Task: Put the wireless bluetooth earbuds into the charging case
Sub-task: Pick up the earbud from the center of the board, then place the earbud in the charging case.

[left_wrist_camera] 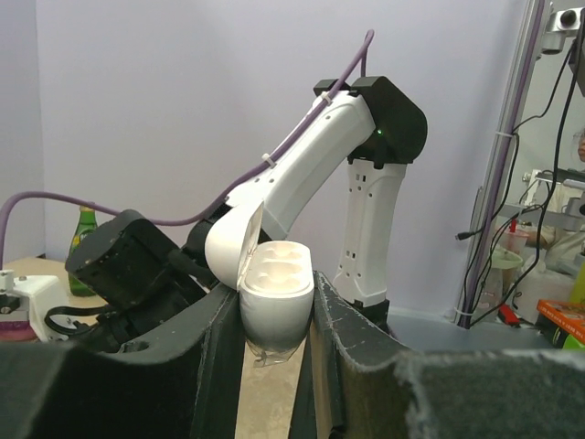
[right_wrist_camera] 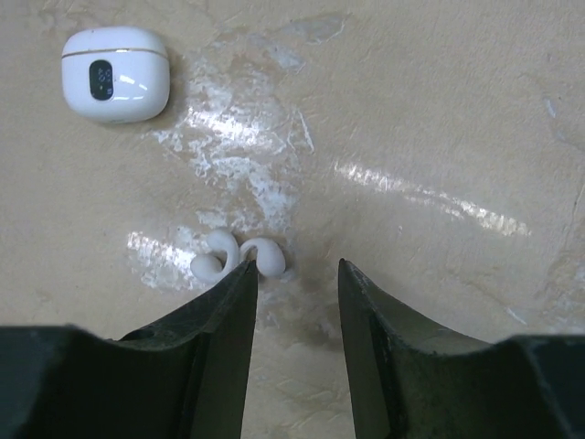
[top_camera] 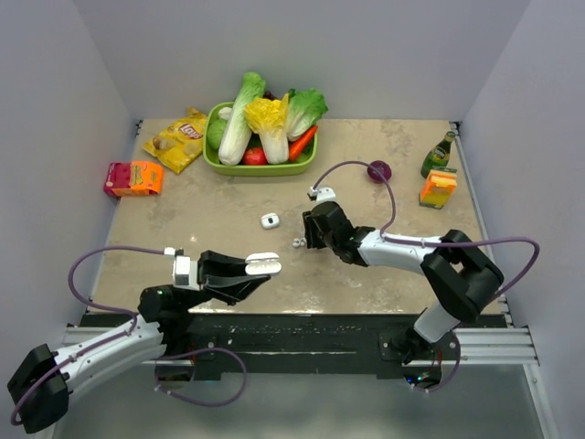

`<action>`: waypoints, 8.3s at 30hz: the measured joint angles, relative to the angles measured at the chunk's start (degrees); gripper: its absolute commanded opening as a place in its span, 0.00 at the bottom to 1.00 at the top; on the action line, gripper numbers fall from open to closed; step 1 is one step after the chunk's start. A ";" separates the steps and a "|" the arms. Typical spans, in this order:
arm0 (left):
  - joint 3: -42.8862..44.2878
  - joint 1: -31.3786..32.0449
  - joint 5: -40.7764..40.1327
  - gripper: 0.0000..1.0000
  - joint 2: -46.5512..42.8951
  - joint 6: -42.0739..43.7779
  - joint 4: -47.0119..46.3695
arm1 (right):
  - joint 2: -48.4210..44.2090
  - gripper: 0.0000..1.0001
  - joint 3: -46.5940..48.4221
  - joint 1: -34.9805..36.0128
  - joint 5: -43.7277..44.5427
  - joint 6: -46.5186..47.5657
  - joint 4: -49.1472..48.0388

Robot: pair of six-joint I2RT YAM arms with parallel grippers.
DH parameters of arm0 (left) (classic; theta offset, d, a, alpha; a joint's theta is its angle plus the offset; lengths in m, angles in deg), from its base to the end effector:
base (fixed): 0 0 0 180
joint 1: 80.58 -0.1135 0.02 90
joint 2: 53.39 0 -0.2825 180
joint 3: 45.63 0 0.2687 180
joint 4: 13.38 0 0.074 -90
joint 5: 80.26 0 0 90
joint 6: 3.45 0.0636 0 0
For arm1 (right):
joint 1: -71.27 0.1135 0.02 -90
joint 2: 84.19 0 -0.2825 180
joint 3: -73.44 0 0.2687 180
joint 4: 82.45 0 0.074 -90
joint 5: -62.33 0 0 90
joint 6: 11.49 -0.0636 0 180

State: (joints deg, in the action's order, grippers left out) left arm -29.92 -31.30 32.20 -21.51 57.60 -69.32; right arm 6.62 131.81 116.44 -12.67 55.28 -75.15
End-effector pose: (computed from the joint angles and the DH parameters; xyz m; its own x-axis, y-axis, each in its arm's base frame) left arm 0.0731 -0.1221 0.2728 -0.0666 -0.6083 -0.7909 0.9825 0.0981 -0.1582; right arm 0.2619 0.2401 0.1653 -0.6290 -0.0924 -0.7719 -0.3228 0.9343 0.1512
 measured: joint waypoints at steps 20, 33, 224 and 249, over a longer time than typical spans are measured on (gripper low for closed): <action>0.00 0.04 -0.46 0.00 0.96 0.02 1.16 | 1.20 0.45 3.61 -0.39 -3.72 0.76 -1.84; -0.02 0.04 -0.59 0.00 2.21 0.00 0.94 | 5.75 0.51 6.36 0.87 -4.07 3.54 2.58; 13.84 1.42 24.87 0.00 27.43 0.02 6.56 | -36.37 0.00 18.67 22.10 -29.49 24.83 37.88; 14.32 1.42 24.22 0.00 27.50 -0.52 4.63 | -36.44 0.18 16.15 22.82 -27.21 23.45 35.08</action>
State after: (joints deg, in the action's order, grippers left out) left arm -15.60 -29.88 56.42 5.98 57.07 -64.68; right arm -29.82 147.97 139.26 -39.88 78.74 -40.07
